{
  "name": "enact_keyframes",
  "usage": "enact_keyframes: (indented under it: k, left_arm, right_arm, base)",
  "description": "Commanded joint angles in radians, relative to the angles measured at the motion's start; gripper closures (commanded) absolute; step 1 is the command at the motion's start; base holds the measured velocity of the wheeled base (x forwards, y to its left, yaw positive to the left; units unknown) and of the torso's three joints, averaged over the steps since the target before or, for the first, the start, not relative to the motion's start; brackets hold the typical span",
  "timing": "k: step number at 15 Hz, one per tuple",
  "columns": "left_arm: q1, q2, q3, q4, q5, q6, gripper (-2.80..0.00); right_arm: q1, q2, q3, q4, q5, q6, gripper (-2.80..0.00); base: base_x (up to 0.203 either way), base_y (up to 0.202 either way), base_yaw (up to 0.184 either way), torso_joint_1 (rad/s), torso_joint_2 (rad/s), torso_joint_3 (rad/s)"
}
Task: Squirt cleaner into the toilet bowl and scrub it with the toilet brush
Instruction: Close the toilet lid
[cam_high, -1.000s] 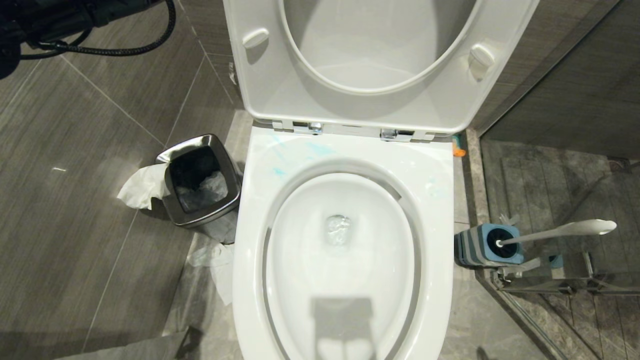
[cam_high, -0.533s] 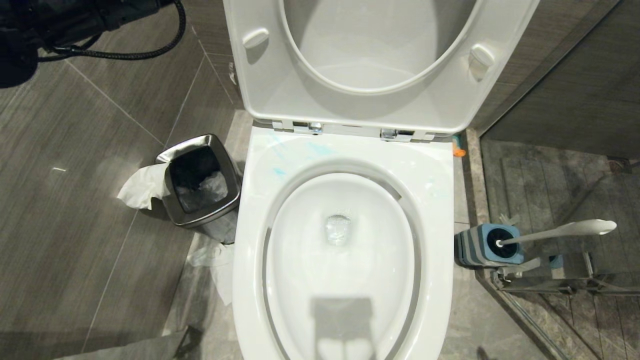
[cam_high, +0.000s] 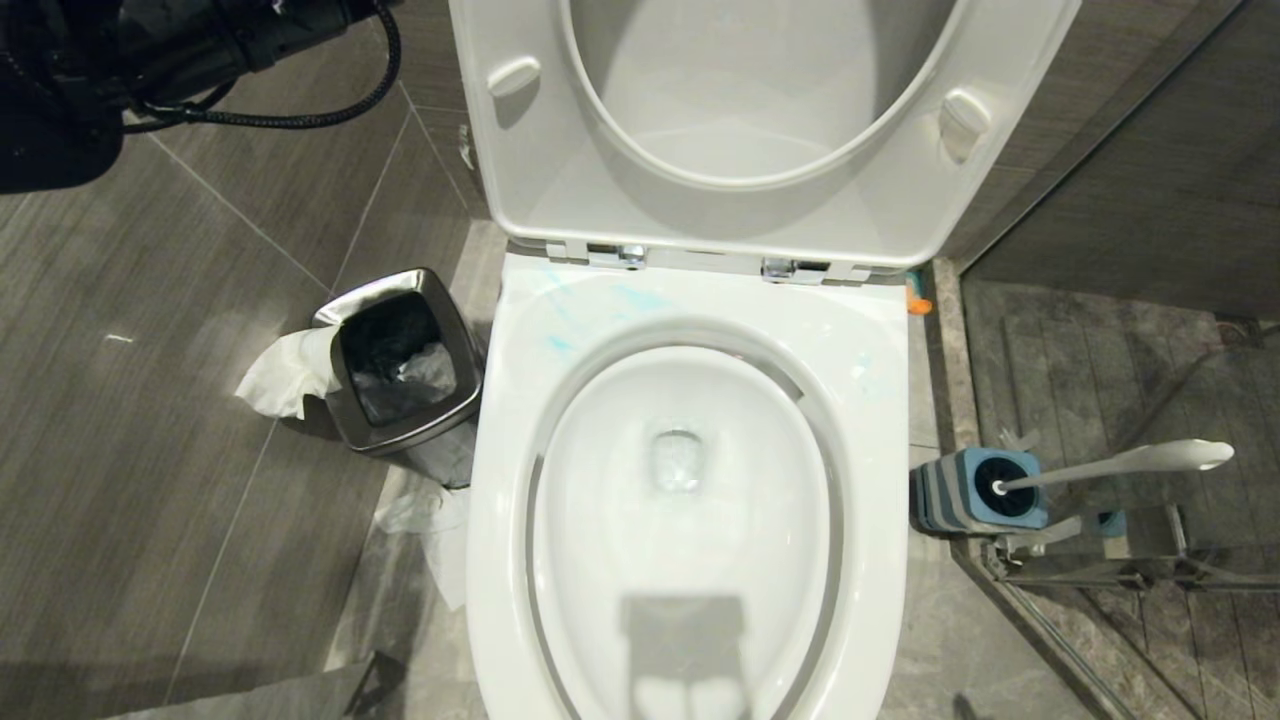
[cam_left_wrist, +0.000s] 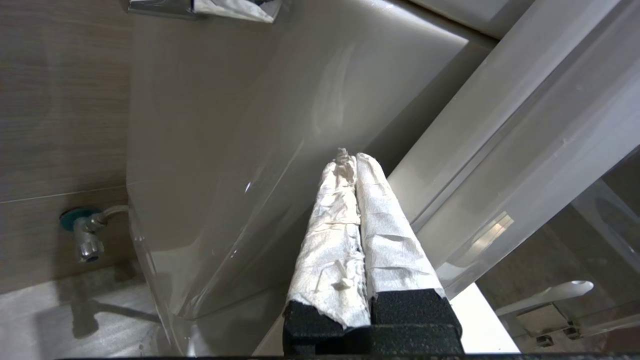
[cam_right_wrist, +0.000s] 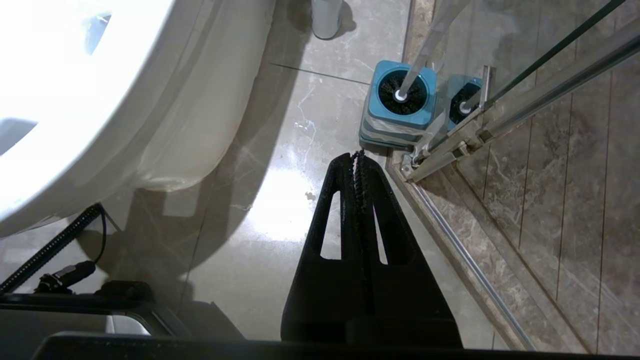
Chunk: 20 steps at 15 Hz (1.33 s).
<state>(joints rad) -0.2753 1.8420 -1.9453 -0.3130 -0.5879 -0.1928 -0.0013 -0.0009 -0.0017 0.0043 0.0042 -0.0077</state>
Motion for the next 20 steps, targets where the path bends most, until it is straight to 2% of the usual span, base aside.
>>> enact_keyframes:
  k: [1,5,7,11,15,20]
  left_arm:
    - [-0.01,0.003,0.002,0.0,-0.016,-0.009,0.0]
    - [-0.012,-0.063,0.057,0.001,-0.191,-0.15,0.0]
    - [-0.009,-0.09,0.094,0.0,-0.232,-0.176,0.0]
    - [-0.008,-0.168,0.213,0.004,-0.24,-0.18,0.0]
    - [-0.009,-0.272,0.335,0.003,-0.242,-0.233,0.0]
    - [-0.014,-0.376,0.444,0.006,-0.246,-0.247,0.0]
  right_arm:
    - [0.0,0.001,0.0,0.0,0.0,-0.002,0.0]
    - [0.0,0.001,0.0,-0.001,0.001,0.0,0.0]
    - [0.001,0.001,0.0,0.0,0.001,-0.001,0.0]
    - [0.0,0.001,0.0,0.0,0.0,0.0,0.0]
    - [0.0,0.001,0.0,0.0,0.002,0.0,0.0]
    - [0.0,0.001,0.0,0.0,0.0,0.0,0.0]
  base:
    - [0.0,0.0,0.0,0.0,0.0,0.0]
    - [0.0,0.0,0.0,0.0,0.0,0.0]
    - [0.0,0.0,0.0,0.0,0.0,0.0]
    - [0.0,0.0,0.0,0.0,0.0,0.0]
    - [0.0,0.0,0.0,0.0,0.0,0.0]
    - [0.0,0.0,0.0,0.0,0.0,0.0]
